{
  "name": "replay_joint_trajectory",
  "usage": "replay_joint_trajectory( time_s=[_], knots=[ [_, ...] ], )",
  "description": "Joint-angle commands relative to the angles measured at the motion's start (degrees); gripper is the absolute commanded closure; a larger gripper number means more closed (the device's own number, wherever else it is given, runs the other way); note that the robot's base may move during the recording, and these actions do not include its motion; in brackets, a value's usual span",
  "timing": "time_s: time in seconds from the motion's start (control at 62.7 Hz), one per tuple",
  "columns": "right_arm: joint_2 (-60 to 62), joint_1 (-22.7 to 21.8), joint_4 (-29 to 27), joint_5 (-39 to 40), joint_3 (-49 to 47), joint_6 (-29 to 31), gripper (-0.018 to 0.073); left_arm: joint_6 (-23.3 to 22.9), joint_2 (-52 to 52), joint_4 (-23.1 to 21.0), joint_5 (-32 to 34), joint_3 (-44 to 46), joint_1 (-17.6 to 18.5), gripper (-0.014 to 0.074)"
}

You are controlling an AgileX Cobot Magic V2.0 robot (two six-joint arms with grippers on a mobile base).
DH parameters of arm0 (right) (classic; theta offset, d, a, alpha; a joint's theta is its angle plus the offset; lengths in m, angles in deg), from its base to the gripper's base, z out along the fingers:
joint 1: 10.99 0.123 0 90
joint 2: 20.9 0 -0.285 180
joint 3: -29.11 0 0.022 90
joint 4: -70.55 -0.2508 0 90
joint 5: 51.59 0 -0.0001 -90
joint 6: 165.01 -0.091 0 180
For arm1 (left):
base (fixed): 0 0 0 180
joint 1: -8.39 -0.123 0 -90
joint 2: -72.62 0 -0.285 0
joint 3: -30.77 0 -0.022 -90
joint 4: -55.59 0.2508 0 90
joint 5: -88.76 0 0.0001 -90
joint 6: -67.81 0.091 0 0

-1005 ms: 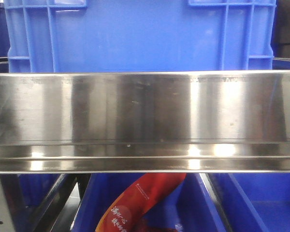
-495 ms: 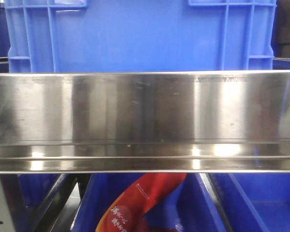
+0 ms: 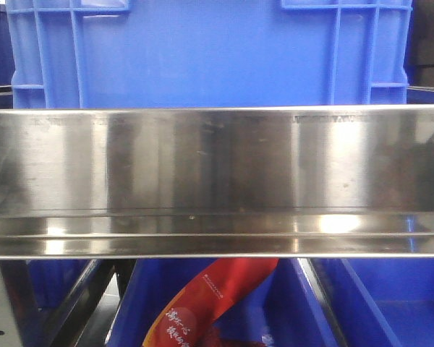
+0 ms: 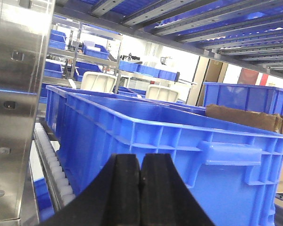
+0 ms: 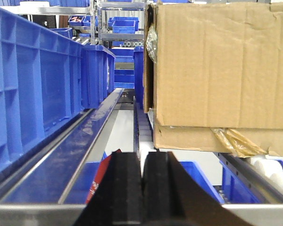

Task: Grab block from conveyor and place in blue bin

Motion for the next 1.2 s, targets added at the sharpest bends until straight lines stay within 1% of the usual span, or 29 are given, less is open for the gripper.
replay_joint_trajectory(
  time_s=[0.0, 0.032, 0.112, 0.255, 0.463, 1.181],
  knots=[
    [0.5, -0.3, 0.6, 0.7, 0.2, 2.5, 0.0721, -0.2, 0.3, -0.4, 0.7, 0.1, -0.2, 0.0707],
    [0.5, -0.3, 0.6, 0.7, 0.2, 3.5, 0.0721, -0.2, 0.3, -0.4, 0.7, 0.1, -0.2, 0.0707],
    [0.5, -0.3, -0.1, 0.7, 0.2, 3.5, 0.0721, -0.2, 0.3, -0.4, 0.7, 0.1, -0.2, 0.0707],
    [0.5, -0.3, -4.3, -0.9, 0.2, 3.5, 0.0721, -0.2, 0.3, -0.4, 0.7, 0.1, -0.2, 0.0707],
    [0.5, -0.3, -4.3, -1.9, 0.2, 3.5, 0.0721, -0.2, 0.3, -0.4, 0.7, 0.1, -0.2, 0.0707],
    [0.5, -0.3, -4.3, -1.8, 0.2, 3.5, 0.0721, -0.2, 0.3, -0.4, 0.7, 0.1, -0.2, 0.0707]
  ],
)
